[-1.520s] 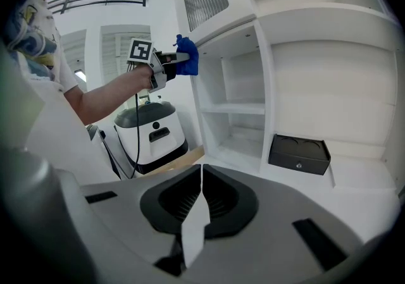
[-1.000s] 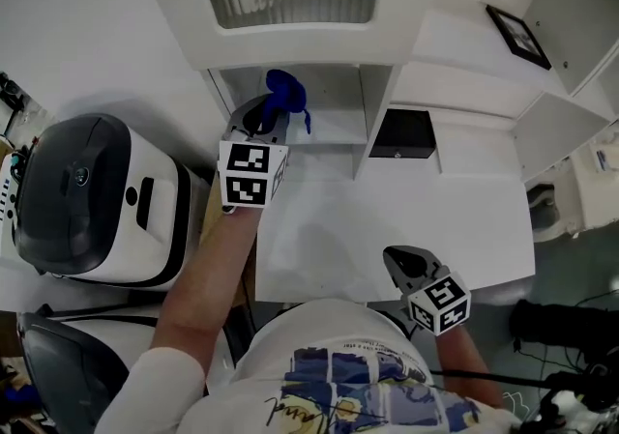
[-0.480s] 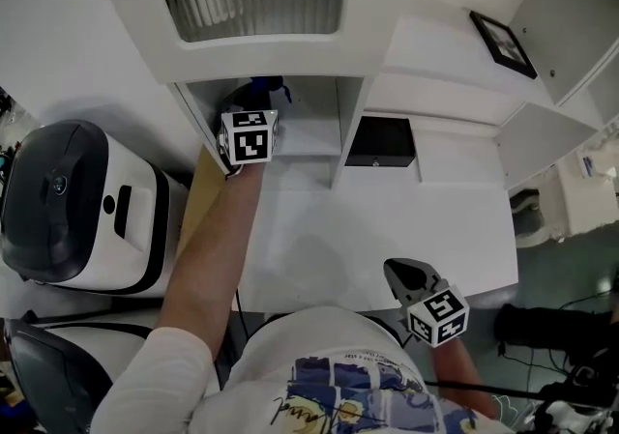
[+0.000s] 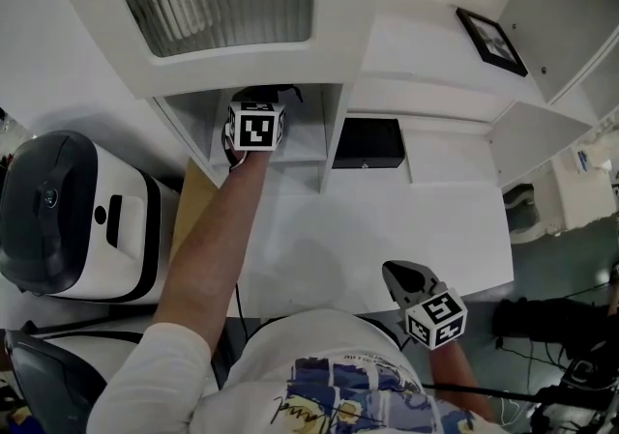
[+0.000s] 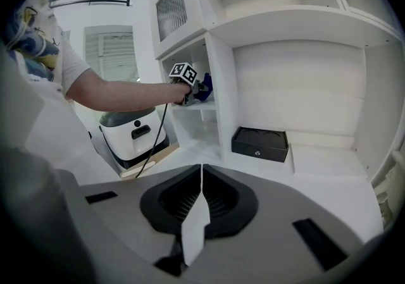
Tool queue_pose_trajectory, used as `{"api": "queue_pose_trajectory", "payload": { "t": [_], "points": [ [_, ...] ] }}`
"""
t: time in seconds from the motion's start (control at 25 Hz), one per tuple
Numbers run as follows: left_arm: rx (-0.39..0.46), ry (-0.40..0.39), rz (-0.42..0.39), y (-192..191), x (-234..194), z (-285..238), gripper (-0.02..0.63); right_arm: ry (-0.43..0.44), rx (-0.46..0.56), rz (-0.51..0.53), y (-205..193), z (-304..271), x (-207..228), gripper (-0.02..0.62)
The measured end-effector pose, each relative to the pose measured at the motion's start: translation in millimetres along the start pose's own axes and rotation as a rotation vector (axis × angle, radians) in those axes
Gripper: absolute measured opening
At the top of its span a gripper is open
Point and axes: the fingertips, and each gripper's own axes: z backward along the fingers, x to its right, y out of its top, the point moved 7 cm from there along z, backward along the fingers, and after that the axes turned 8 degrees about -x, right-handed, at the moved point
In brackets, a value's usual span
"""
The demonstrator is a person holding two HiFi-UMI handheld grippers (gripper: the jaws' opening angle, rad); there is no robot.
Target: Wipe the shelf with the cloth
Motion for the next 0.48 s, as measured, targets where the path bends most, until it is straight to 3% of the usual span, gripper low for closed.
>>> {"api": "queue_pose_trajectory", "payload": {
  "t": [0.48],
  "points": [
    [-0.009, -0.267, 0.104, 10, 69, -9, 0.055, -0.01, 0.009, -0.031, -7, 5, 2, 0.031]
  ]
}}
